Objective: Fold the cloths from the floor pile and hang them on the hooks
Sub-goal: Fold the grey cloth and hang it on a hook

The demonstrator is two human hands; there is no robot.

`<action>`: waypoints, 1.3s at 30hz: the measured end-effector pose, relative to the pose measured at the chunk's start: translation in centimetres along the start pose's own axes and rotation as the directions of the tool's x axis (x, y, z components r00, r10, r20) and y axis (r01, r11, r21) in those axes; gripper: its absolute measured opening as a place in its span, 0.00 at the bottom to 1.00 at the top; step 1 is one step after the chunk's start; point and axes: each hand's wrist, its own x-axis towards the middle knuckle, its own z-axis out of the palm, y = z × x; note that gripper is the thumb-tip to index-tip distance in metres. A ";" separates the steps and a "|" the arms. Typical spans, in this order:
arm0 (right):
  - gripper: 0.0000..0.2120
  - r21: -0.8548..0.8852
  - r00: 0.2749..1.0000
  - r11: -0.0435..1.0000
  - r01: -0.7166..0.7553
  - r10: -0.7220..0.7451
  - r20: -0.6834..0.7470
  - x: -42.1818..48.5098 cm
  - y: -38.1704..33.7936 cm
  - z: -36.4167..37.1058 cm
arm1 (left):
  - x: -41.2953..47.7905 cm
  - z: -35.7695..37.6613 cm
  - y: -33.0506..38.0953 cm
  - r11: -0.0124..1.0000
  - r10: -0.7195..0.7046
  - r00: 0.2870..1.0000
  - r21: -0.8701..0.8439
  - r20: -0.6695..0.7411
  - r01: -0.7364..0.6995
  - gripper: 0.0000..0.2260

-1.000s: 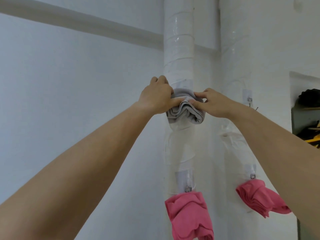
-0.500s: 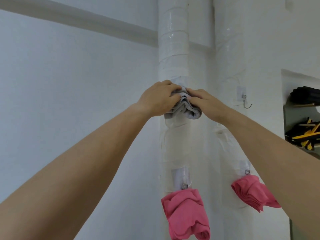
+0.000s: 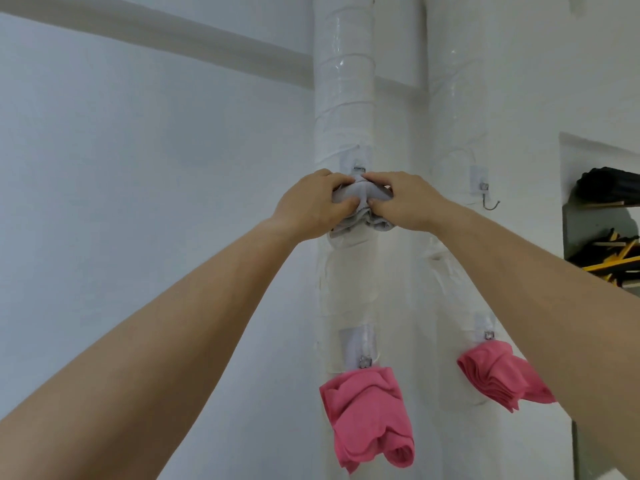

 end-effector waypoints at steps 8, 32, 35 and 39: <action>0.25 -0.002 0.998 0.998 -0.057 0.057 -0.003 0.4 -0.3 -2.5 | 0.7 -1.9 1.4 1.000 -0.003 0.997 0.010 -0.073 0.003 0.21; 0.16 0.092 0.997 0.994 -0.067 0.062 0.048 1.6 0.9 -0.4 | 0.3 -0.5 0.6 0.993 -0.110 0.993 -0.035 0.050 0.112 0.14; 0.13 0.061 0.998 0.996 -0.063 0.062 0.019 1.7 0.6 -0.3 | 0.1 0.9 0.3 0.991 -0.093 0.994 -0.090 0.054 0.098 0.17; 0.15 0.042 0.997 0.997 -0.071 0.070 0.023 1.9 0.4 -0.1 | 0.2 1.5 0.4 0.984 -0.102 0.994 -0.145 0.029 0.106 0.19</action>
